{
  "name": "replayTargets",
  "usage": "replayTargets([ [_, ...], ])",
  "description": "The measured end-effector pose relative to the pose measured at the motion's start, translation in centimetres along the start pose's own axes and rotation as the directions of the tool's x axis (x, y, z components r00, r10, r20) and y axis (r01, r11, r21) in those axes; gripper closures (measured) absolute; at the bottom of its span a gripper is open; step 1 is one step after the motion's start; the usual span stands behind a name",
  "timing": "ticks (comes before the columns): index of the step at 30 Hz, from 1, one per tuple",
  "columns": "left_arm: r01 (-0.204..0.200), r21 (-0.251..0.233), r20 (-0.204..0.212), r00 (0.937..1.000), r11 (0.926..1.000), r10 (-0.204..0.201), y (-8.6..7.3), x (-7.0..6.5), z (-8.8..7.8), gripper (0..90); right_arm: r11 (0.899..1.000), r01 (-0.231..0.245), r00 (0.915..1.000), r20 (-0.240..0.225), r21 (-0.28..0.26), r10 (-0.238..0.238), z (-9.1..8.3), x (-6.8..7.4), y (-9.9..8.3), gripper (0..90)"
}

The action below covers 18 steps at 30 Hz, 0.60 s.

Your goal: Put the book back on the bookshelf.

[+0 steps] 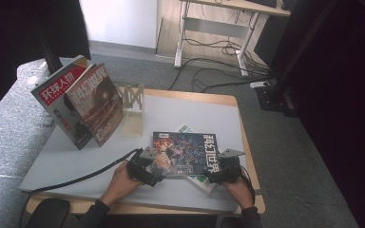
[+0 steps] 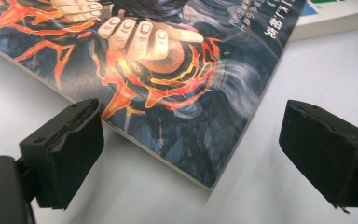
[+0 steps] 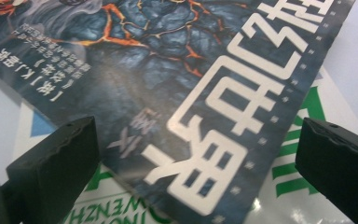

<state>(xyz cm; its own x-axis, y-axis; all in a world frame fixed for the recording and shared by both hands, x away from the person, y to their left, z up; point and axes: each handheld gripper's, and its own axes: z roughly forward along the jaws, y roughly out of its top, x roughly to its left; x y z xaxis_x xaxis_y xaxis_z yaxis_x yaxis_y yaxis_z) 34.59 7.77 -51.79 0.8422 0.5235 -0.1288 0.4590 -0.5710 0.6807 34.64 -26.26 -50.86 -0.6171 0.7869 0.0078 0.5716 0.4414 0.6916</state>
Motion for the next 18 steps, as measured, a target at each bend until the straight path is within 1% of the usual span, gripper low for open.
replayTargets([
  [1,0.001,-0.001,0.010,1.0000,1.0000,-0.001,-0.1,-0.2,0.0,5.5,1.000,0.005,1.0000,0.000,0.005,-0.005,0.0,0.1,0.0,0.2],
  [3,-0.001,-0.005,0.013,0.9999,1.0000,0.001,-0.2,-0.5,0.0,4.9,0.999,0.026,0.9996,0.007,0.022,-0.026,0.1,0.3,-0.2,0.0],
  [4,-0.006,0.003,0.022,0.9997,1.0000,0.006,-0.2,-0.5,-0.1,5.1,1.000,0.023,0.9997,0.003,0.018,-0.023,0.2,0.3,-0.3,0.0],
  [5,-0.008,0.006,0.031,0.9995,1.0000,0.008,-0.2,-0.5,-0.2,5.1,1.000,0.010,0.9999,-0.003,0.013,-0.010,0.2,0.2,-0.4,0.0],
  [6,-0.003,0.002,0.040,0.9992,1.0000,0.003,-0.1,-0.4,-0.3,5.3,1.000,0.000,0.9999,-0.011,0.012,0.000,0.2,0.1,-0.4,0.0],
  [7,-0.009,0.004,0.045,0.9989,0.9999,0.009,0.0,-0.2,-0.5,5.7,1.000,-0.009,0.9998,-0.017,0.007,0.009,0.3,-0.1,-0.5,0.0],
  [11,-0.028,-0.019,0.023,0.9993,0.9994,0.029,0.5,0.5,-1.1,6.7,1.000,-0.022,0.9995,-0.023,-0.008,0.021,0.3,-0.4,-0.7,0.0],
  [13,-0.034,-0.030,0.023,0.9991,0.9990,0.034,0.9,1.0,-1.3,7.9,1.000,-0.026,0.9995,-0.017,-0.015,0.026,0.4,-0.6,-0.8,0.0],
  [15,-0.041,-0.028,0.014,0.9990,0.9988,0.042,1.4,1.6,-1.2,8.0,0.999,-0.032,0.9994,-0.011,-0.019,0.032,0.4,-0.8,-0.8,0.0],
  [18,-0.046,-0.041,0.011,0.9988,0.9981,0.047,2.1,2.3,-0.9,8.0,0.999,-0.041,0.9992,-0.001,-0.021,0.041,0.4,-1.0,-0.9,0.0],
])
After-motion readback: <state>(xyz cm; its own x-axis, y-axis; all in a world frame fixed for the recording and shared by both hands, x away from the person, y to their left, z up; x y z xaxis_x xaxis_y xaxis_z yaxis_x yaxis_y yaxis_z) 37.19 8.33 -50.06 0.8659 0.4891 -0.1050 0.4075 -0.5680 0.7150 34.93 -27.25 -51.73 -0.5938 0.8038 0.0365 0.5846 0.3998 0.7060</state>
